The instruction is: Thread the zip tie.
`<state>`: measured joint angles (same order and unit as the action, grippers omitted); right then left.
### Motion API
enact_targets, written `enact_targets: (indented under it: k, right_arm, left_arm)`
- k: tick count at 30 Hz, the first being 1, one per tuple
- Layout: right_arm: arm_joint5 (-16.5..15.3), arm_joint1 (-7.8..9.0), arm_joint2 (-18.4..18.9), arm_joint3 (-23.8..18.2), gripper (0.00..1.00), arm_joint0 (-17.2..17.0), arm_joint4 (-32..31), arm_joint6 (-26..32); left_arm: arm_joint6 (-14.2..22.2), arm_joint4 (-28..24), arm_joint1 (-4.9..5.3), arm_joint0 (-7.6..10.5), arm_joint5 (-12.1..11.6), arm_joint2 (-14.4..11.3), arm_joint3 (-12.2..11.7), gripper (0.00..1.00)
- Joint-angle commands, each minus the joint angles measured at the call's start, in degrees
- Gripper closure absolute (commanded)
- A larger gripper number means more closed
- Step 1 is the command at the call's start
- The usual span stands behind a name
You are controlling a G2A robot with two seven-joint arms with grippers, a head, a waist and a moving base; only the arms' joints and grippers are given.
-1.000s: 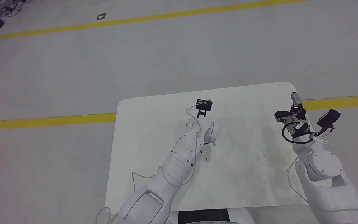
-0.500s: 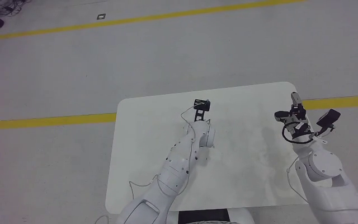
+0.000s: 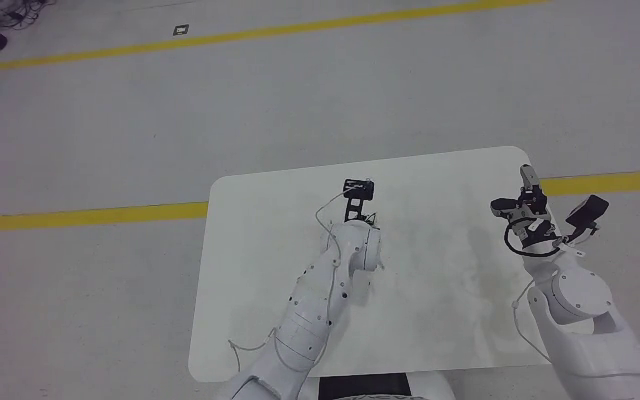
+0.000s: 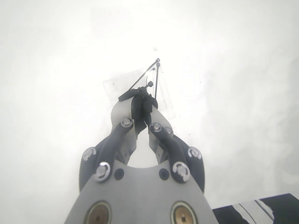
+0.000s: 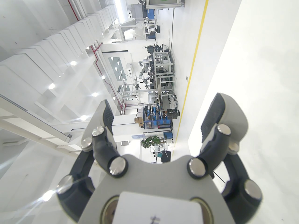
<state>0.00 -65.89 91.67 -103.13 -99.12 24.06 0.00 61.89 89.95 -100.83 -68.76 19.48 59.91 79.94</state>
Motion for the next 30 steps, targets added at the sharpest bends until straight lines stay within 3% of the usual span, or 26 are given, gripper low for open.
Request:
enact_targets:
  k: [1,6,13,28,30]
  right_arm:
    - [0.0,0.0,0.0,0.0,0.0,0.0,0.0,0.0]
    - [0.0,0.0,0.0,0.0,0.0,0.0,0.0,0.0]
    - [0.0,0.0,0.0,0.0,0.0,0.0,0.0,0.0]
    - [0.0,0.0,0.0,0.0,0.0,0.0,0.0,0.0]
    - [0.0,0.0,0.0,0.0,0.0,0.0,0.0,0.0]
  left_arm:
    - [-0.9,0.0,0.23,-1.25,0.0,0.4,2.2,1.0]
    - [-4.0,0.0,1.37,-3.95,0.0,1.1,6.1,1.0]
    - [-4.0,0.0,2.69,-6.47,0.0,0.7,10.2,1.0]
    - [-3.8,0.0,2.75,-6.55,0.0,0.6,10.4,1.0]
    - [-6.2,-1.2,2.94,-7.26,-2.5,0.4,11.0,1.0]
